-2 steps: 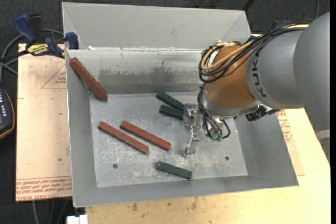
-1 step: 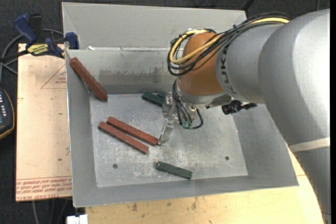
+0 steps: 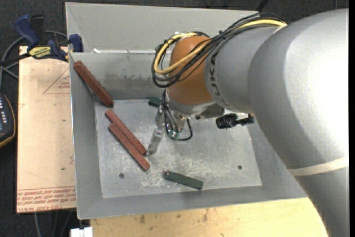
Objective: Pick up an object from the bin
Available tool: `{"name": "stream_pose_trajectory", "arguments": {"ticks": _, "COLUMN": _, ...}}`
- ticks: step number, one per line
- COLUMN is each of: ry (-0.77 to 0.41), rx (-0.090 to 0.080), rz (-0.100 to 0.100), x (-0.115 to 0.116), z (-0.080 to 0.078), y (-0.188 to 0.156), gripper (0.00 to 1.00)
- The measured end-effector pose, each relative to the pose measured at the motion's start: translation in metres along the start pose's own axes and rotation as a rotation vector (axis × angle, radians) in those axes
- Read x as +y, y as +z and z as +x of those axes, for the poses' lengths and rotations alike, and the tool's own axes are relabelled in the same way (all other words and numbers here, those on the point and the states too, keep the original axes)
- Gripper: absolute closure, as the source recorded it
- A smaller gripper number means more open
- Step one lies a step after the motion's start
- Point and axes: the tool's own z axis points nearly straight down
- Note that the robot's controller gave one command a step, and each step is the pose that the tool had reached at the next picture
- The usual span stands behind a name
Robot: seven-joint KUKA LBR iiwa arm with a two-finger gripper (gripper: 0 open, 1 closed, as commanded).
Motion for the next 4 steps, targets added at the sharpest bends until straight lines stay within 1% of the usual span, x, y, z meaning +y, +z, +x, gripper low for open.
{"name": "stream_pose_trajectory", "arguments": {"ticks": 1, "ry": 0.035, "rx": 0.0, "rz": 0.003, "x": 0.042, "z": 0.053, "y": 0.012, "gripper": 0.0}}
{"name": "stream_pose_trajectory", "arguments": {"ticks": 2, "ry": 0.093, "rx": -0.006, "rz": 0.001, "x": 0.044, "z": -0.022, "y": 0.011, "gripper": 0.0}}
{"name": "stream_pose_trajectory", "arguments": {"ticks": 3, "ry": 0.091, "rx": -0.002, "rz": 0.002, "x": 0.045, "z": -0.019, "y": 0.011, "gripper": 1.0}}
{"name": "stream_pose_trajectory", "arguments": {"ticks": 4, "ry": 0.134, "rx": -0.007, "rz": -0.003, "x": 0.039, "z": -0.013, "y": -0.126, "gripper": 1.0}}
